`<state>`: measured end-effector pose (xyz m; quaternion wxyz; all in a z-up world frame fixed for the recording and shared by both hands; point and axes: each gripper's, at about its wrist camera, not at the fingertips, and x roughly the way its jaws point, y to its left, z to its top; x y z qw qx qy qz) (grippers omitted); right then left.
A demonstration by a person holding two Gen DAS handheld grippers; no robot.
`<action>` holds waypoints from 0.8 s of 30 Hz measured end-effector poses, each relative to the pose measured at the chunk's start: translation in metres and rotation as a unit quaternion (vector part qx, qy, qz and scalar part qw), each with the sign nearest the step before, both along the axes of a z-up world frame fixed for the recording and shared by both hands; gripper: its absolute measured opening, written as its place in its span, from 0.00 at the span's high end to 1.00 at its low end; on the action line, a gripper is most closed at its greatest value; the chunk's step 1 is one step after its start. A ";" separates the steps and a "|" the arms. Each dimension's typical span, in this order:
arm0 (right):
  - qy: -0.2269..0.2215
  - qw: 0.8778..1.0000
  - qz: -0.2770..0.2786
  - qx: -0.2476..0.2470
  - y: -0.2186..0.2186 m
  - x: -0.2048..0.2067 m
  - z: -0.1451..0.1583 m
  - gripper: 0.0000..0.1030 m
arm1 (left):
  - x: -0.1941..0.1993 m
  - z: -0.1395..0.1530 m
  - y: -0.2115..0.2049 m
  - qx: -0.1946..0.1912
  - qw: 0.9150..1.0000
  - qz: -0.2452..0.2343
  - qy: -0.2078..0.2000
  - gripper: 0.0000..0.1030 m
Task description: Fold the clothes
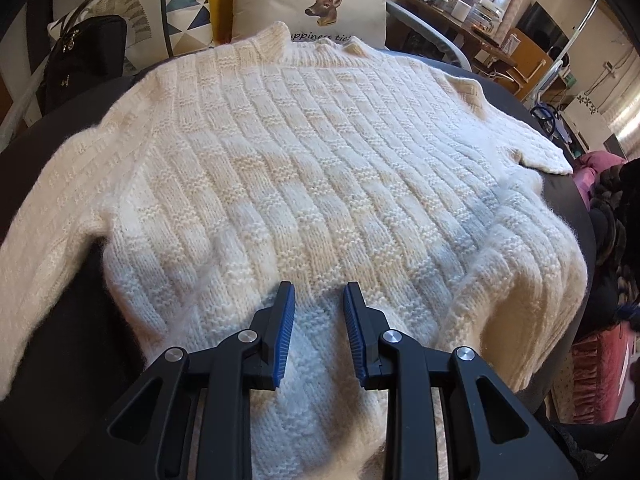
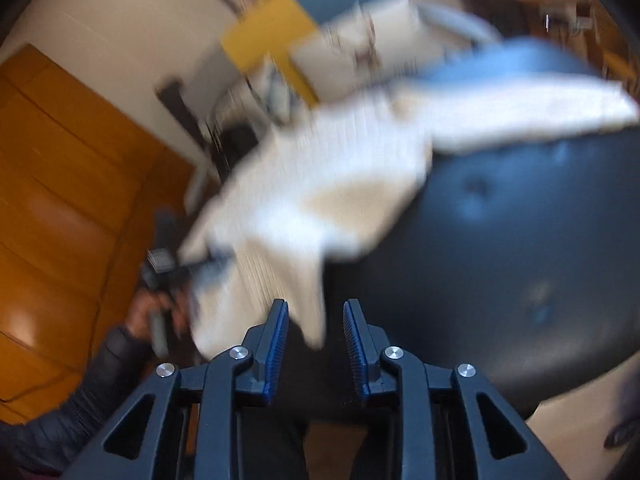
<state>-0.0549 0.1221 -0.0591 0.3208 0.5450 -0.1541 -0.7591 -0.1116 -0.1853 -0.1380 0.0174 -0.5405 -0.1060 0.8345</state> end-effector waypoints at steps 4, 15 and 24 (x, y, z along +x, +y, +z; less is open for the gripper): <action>-0.012 1.000 0.011 -0.017 -0.027 -0.011 -0.035 0.72 | -0.001 0.000 0.000 0.000 1.000 0.004 -0.003 0.73; -0.014 1.000 -0.001 0.014 -0.078 -0.048 -0.073 0.62 | 0.002 -0.002 -0.004 0.014 1.000 0.004 0.004 0.73; 0.041 0.999 -0.005 0.032 -0.094 -0.039 -0.077 0.57 | 0.006 -0.002 -0.008 0.021 1.000 0.006 0.009 0.73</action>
